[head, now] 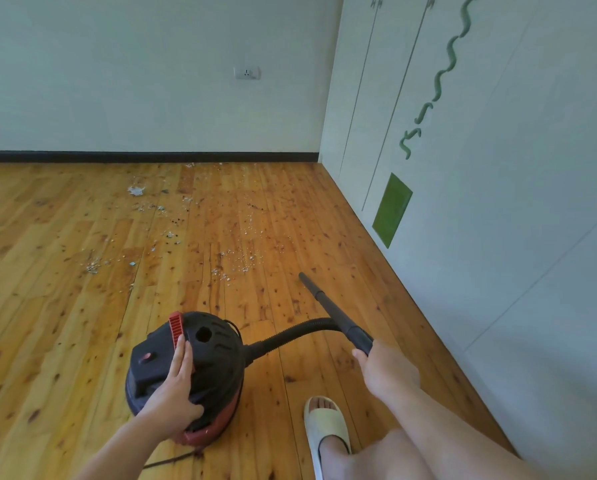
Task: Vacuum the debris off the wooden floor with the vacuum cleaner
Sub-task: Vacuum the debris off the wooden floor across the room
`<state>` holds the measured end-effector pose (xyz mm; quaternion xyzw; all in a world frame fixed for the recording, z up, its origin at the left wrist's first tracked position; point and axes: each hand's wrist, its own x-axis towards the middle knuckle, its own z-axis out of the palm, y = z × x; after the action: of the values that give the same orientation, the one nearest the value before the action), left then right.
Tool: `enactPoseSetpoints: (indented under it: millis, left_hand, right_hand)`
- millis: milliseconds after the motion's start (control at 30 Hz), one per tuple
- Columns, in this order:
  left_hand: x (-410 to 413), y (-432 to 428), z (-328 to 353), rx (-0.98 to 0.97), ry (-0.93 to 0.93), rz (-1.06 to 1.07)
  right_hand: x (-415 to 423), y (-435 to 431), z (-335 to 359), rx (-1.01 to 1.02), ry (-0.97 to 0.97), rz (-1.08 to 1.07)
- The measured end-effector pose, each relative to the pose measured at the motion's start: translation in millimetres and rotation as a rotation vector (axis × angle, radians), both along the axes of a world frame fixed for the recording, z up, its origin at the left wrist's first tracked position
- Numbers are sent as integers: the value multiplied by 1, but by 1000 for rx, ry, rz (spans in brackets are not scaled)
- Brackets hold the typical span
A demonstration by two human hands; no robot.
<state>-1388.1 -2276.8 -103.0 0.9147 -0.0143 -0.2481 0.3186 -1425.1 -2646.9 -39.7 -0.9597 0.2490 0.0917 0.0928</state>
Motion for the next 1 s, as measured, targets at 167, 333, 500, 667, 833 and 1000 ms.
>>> enactPoseSetpoints:
  millis: [167, 333, 500, 667, 833, 1000]
  left_hand:
    - [4, -4, -1, -29, 13, 14]
    - [3, -12, -1, -46, -10, 28]
    - [6, -16, -1, -37, -22, 36]
    - [9, -19, -4, -39, -47, 45]
    - [13, -24, -6, 4, -80, 58]
    - [12, -27, -3, 64, -112, 107]
  right_hand:
    - [-9, -3, 2, -8, 3, 8]
    - [-14, -5, 2, -13, 14, 11]
    - [-12, -8, 0, 6, 15, 1]
    - [-5, -12, -6, 26, 12, -11]
    - [9, -16, -14, 59, 11, -31]
    - [31, -18, -6, 80, 19, -26]
